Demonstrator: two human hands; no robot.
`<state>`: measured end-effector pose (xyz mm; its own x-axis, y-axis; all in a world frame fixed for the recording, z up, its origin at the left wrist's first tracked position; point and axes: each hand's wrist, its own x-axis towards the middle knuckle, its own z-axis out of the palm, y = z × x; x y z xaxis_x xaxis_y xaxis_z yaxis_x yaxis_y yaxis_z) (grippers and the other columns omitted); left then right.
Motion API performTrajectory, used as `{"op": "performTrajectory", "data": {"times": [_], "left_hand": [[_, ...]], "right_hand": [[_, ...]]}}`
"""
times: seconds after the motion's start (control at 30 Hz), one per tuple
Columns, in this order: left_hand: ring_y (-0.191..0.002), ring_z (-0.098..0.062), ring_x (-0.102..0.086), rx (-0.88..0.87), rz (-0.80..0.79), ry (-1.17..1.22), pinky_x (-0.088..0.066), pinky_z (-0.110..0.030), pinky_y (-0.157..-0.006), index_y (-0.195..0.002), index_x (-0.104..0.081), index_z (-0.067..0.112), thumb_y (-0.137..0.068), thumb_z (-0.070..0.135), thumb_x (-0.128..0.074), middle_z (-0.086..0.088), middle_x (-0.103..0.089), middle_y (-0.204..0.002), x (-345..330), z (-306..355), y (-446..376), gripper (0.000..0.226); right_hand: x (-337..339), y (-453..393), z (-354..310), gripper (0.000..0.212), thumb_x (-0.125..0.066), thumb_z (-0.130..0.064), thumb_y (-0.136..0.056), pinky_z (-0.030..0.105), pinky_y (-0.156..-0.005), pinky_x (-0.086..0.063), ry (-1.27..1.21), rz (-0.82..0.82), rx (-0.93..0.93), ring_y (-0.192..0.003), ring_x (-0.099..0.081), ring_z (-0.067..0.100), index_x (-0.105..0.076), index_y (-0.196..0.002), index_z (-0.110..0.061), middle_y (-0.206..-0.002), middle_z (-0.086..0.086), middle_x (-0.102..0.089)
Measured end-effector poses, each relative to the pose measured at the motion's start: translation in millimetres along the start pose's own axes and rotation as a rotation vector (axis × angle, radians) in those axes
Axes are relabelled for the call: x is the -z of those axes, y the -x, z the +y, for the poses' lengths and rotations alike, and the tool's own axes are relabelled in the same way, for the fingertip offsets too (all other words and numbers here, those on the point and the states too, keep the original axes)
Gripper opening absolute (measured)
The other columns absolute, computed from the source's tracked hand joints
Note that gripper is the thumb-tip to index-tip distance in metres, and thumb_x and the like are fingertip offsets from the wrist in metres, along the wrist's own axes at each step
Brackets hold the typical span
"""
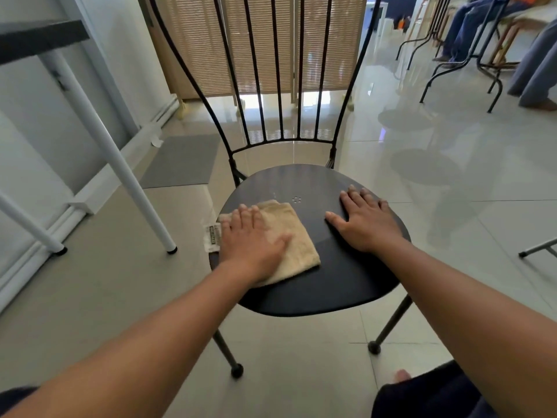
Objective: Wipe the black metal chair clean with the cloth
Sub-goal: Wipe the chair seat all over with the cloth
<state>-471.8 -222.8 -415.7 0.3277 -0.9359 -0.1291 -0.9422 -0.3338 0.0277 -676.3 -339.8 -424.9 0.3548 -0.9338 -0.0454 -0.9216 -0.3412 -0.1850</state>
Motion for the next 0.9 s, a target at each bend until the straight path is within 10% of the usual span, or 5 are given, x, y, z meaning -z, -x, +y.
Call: {"op": "performTrajectory", "data": {"times": [0.13,0.53,0.8,0.9], "left_hand": [[-0.15,-0.027,0.018,-0.109,-0.022,0.025,0.01,-0.05,-0.12,-0.156,0.011,0.011,-0.07,0.089,0.002,-0.014,0.015,-0.163,-6,16,57,0.116],[-0.151,-0.028,0.013,0.109,-0.007,0.043,0.012,-0.053,-0.119,-0.156,0.006,0.008,-0.097,0.061,-0.01,-0.015,0.01,-0.164,6,-11,-56,0.081],[-0.152,-0.022,0.01,-0.191,0.022,0.025,0.009,-0.054,-0.12,-0.157,0.004,0.019,-0.102,0.047,-0.009,-0.001,0.01,-0.165,9,37,-92,0.063],[-0.152,-0.022,0.006,-0.062,0.064,0.04,0.005,-0.052,-0.121,-0.158,0.002,0.02,-0.103,0.045,-0.011,0.0,0.008,-0.166,1,8,-90,0.062]], "right_hand": [[-2,-1,0,0.077,-0.019,-0.068,-0.096,0.048,-0.121,0.004,0.002,-0.008,0.002,-0.152,0.008,0.017,-0.006,-0.159,-0.025,-0.166,-0.005,0.005],[-3,2,-1,0.077,-0.017,-0.068,-0.096,0.047,-0.12,0.008,0.017,-0.013,0.003,-0.152,0.01,0.017,-0.003,-0.159,-0.026,-0.166,-0.004,0.008],[-2,1,3,0.069,-0.015,-0.06,-0.099,0.047,-0.122,0.007,-0.003,-0.023,0.014,-0.152,0.011,0.014,-0.002,-0.158,-0.028,-0.166,-0.007,0.009],[-3,-1,4,0.067,-0.015,-0.058,-0.1,0.045,-0.122,0.008,-0.01,-0.022,0.015,-0.151,0.012,0.013,0.0,-0.158,-0.028,-0.165,-0.008,0.011]]}}
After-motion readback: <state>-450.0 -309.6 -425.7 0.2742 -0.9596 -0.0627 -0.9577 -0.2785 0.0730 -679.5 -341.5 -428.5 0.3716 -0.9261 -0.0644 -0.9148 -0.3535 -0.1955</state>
